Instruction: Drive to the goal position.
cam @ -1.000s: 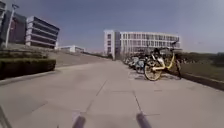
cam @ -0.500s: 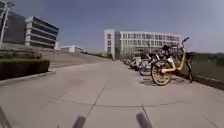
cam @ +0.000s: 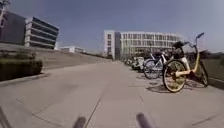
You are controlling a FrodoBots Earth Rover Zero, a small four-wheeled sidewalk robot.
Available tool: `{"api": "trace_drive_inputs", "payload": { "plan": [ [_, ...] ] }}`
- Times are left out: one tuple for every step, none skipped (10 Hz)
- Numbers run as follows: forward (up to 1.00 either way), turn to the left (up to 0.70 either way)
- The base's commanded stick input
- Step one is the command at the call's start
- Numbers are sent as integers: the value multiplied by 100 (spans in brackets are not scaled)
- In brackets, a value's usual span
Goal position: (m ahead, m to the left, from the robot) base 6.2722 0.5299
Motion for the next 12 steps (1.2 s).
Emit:
{"api": "trace_drive_inputs", "payload": {
  "plan": [
    [100, 32],
    [100, 2],
    [100, 0],
    [100, 0],
    [100, 0],
    [100, 0],
    [100, 0],
    [100, 0],
    [100, 0],
    [100, 0],
    [100, 0],
    [100, 0]
  ]
}}
